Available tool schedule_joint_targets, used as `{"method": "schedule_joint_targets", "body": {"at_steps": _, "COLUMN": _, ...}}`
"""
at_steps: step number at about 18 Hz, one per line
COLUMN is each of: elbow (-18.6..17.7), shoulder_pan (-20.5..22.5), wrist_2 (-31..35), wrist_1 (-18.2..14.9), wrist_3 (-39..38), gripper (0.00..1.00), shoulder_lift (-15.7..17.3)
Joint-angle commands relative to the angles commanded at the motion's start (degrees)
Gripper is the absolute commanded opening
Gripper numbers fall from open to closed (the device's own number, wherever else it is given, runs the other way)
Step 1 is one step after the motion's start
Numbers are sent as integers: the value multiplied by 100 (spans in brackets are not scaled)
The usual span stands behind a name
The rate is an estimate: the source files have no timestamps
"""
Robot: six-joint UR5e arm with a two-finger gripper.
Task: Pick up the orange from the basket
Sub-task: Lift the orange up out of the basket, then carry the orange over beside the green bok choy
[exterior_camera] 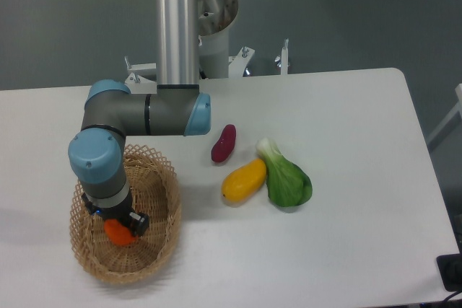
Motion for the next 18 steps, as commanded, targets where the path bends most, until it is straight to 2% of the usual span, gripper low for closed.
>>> {"method": "schedule_joint_targets", "body": {"at_steps": 3, "elbow": 131, "shoulder_pan": 0, "wrist_2": 0, "wrist_1": 0, "wrist_3": 27, "gripper": 65, "shoulder_lift": 219}}
{"method": "schedule_joint_targets", "body": {"at_steps": 8, "elbow": 1045, "shoulder_pan": 421, "wrist_2": -53, "wrist_1": -140, "wrist_3": 245, "gripper": 67, "shoulder_lift": 317}}
{"method": "schedule_joint_targets", "body": {"at_steps": 13, "elbow": 1020, "shoulder_pan": 1150, "wrist_2": -70, "wrist_1": -474, "wrist_3": 1219, "gripper": 66, "shoulder_lift": 808}}
{"method": "schedule_joint_targets", "body": {"at_steps": 18, "elbow": 1037, "shoulder_pan": 2020, "wrist_2": -193, "wrist_1": -624, "wrist_3": 2336, "gripper": 66, "shoulder_lift": 958}}
